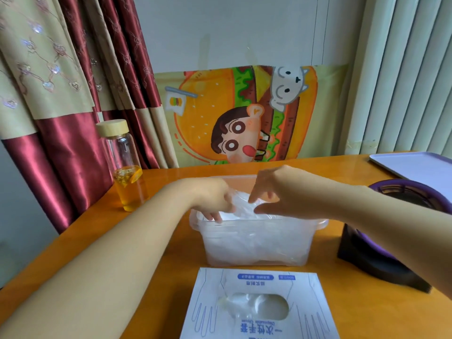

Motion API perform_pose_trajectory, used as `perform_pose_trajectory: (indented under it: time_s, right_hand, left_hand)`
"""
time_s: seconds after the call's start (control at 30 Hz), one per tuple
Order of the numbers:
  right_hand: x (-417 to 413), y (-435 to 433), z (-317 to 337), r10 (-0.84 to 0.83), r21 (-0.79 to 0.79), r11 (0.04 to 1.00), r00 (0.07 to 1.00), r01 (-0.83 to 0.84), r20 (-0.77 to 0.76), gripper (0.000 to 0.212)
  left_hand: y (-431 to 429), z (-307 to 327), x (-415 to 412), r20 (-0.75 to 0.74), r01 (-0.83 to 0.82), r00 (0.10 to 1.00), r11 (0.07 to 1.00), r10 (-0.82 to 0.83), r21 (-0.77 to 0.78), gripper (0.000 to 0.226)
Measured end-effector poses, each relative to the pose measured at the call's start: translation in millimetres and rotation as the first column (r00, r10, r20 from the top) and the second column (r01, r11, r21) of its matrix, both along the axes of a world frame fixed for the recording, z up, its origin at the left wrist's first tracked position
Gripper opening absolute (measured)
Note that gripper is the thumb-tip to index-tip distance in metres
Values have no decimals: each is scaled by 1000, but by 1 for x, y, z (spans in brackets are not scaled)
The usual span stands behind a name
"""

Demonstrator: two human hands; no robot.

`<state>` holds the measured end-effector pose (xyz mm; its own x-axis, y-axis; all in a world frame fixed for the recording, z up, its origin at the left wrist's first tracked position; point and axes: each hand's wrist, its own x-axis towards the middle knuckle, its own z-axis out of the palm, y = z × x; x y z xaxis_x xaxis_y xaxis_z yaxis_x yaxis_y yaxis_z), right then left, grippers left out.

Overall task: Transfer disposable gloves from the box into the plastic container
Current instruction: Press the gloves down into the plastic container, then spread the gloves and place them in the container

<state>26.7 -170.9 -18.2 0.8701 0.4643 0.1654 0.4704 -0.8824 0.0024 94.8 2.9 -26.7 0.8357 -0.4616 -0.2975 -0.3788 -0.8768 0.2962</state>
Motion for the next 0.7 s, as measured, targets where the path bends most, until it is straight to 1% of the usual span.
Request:
perform_pose_trajectory:
  time_s: [0.1, 0.17, 0.23, 0.3, 0.33, 0.37, 0.4, 0.47, 0.5, 0.53, 0.6, 0.63, 0.7]
  right_hand:
    - [-35, 14, -6, 161, -21, 986, 975, -166, -153, 21]
    - [-50, 18, -19, 221, -64, 967, 939, -245, -262, 21]
    - [-61, 19, -35, 216, -116, 956, 913, -270, -345, 26]
    - [-65, 20, -49, 180, -171, 951, 912, -257, -370, 35]
    - [-65, 21, -55, 163, -193, 949, 914, -248, -372, 39]
    - [-65, 22, -60, 157, -209, 946, 916, -247, -369, 42]
    - [-64, 22, -63, 162, -215, 944, 919, -251, -360, 43]
    - [-63, 23, -66, 182, -211, 941, 923, -264, -339, 43]
    - [-62, 23, -67, 192, -207, 940, 923, -270, -333, 42]
    - [-61, 25, -69, 200, -204, 939, 922, -276, -331, 40]
    - [-60, 26, -73, 208, -157, 950, 923, -269, -323, 33]
    - [-60, 27, -76, 221, -125, 955, 924, -270, -311, 29]
    - [-58, 28, -80, 263, -96, 951, 930, -295, -256, 22]
  left_hand:
    - [25, 3, -15, 3, -27, 1000, 976, 28, -217, 32]
    - [37, 3, -22, 25, -60, 997, 939, 73, -339, 34]
    - [46, 0, -35, 133, -42, 986, 917, 103, -395, 32]
    - [49, -4, -48, 258, 1, 958, 902, 122, -431, 25]
    - [50, -7, -54, 285, 18, 950, 890, 128, -456, 20]
    - [52, -11, -62, 283, 32, 952, 877, 119, -479, 14]
    - [53, -15, -70, 250, 44, 964, 874, 89, -484, 11]
    - [55, -25, -86, 99, 64, 995, 908, -25, -414, 13]
    - [54, -32, -93, 22, 87, 996, 943, -84, -322, 21]
    - [54, -40, -101, -13, 132, 990, 971, -137, -199, 34]
    - [51, -55, -109, 12, 222, 975, 975, -222, 10, 60]
    - [50, -61, -112, 35, 235, 971, 970, -237, 58, 71]
    - [51, -65, -112, 39, 232, 971, 970, -235, 70, 83]
